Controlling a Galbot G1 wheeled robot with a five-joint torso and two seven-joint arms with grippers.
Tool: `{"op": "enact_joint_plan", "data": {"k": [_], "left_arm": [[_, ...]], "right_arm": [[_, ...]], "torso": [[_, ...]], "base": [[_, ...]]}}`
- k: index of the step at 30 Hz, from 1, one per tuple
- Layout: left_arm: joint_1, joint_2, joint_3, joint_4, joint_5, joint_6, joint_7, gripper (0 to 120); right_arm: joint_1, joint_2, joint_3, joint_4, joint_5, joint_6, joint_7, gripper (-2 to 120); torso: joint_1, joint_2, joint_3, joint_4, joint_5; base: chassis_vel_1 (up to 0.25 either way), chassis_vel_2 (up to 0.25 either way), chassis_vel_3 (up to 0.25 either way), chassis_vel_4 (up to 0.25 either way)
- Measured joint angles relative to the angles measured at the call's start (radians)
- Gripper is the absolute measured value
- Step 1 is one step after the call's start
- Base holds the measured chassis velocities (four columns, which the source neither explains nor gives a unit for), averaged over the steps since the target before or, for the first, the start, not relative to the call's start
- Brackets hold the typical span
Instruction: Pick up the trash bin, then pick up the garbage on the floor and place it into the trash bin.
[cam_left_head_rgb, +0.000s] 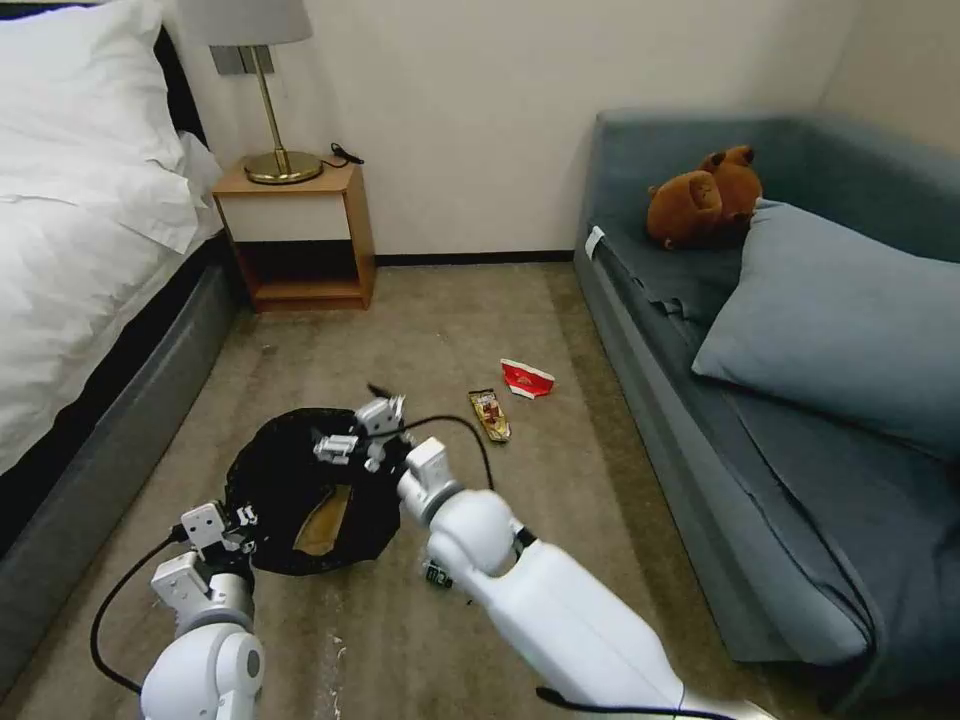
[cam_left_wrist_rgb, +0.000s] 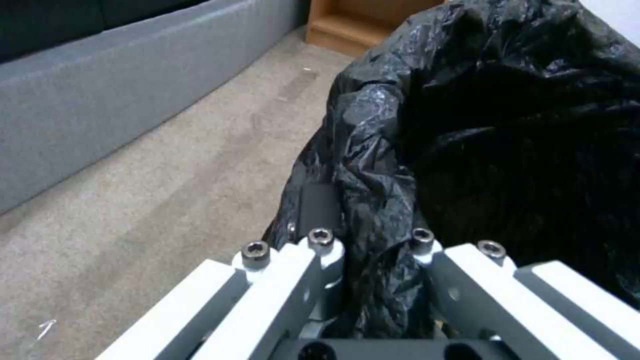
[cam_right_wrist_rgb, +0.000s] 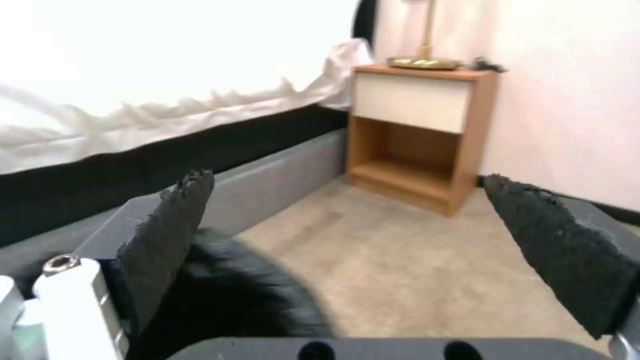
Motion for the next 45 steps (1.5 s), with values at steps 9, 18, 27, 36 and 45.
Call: {"op": "enact_joint_plan", "data": {"k": [9,18,27,36,45], "left_arm": [[-0.004,0.025,-0.015,0.018,-0.019,-0.005,0.006,3],[0.002,0.025,-0.018,0.022,-0.019,-0.009,0.015,3],[0.017,0.029,-0.029,-0.011,-0.034,-0.009,0.017,3],[0.029,0.016,-0.029,-0.046,-0.041,-0.004,0.015,3],[0.03,0.012,-0.032,-0.046,-0.042,-0.003,0.012,3]], "right_arm": [[-0.048,-0.065,0.139,-0.037,-0.085,0.001,-0.131,100],[-0.123,-0.085,0.211,-0.079,-0.125,-0.003,-0.266,100],[-0.154,-0.072,0.27,-0.202,-0.226,0.006,-0.341,100],[-0.161,-0.065,0.311,-0.336,-0.364,0.06,-0.477,100],[-0.19,-0.076,0.292,-0.362,-0.413,0.089,-0.566,100]], "torso": [[0.0,0.0,0.0,-0.0001,0.0],[0.0,0.0,0.0,-0.0001,-0.0001],[0.0,0.0,0.0,0.0,0.0],[0.0,0.0,0.0,0.0,0.0],[0.0,0.0,0.0,0.0,-0.0001]], "base": [[0.0,0.0,0.0,0.0],[0.0,0.0,0.0,0.0],[0.0,0.0,0.0,0.0],[0.0,0.0,0.0,0.0],[0.0,0.0,0.0,0.0]]}}
